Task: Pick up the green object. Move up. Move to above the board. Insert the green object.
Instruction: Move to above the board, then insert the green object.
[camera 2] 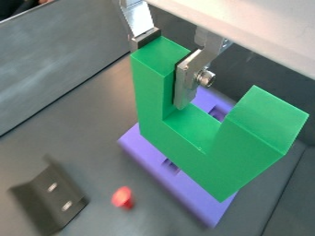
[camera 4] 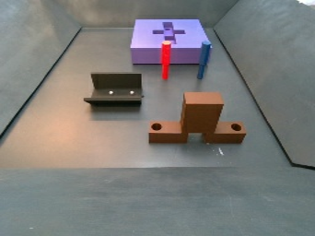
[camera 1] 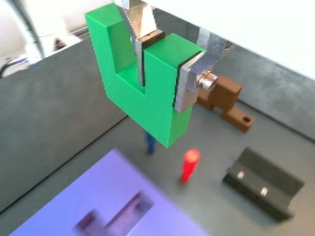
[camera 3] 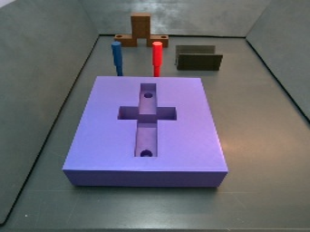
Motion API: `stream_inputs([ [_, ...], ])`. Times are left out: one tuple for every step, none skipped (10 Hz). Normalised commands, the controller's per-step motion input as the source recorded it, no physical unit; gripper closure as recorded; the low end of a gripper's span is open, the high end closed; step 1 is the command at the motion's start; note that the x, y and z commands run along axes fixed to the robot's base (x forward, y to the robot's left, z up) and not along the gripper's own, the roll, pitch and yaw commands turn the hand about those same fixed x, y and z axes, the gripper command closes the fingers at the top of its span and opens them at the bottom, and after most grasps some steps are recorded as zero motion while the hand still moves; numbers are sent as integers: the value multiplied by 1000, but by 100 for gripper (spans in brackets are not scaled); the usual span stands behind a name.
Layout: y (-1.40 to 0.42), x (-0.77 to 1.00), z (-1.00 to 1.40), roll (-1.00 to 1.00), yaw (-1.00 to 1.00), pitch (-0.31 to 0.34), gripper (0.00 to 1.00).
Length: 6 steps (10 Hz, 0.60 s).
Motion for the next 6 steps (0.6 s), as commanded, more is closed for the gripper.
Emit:
stream_inputs([
  [-1400, -41, 236, 2, 2, 89, 100],
  [-912, -1, 152, 0, 5, 101, 100],
  [-494, 41, 84, 14, 5, 124, 100],
  [-217, 62, 49, 6, 5, 130, 100],
  [0, -49, 0, 0, 0, 0, 100],
  [0, -23, -20, -34, 0, 0, 100],
])
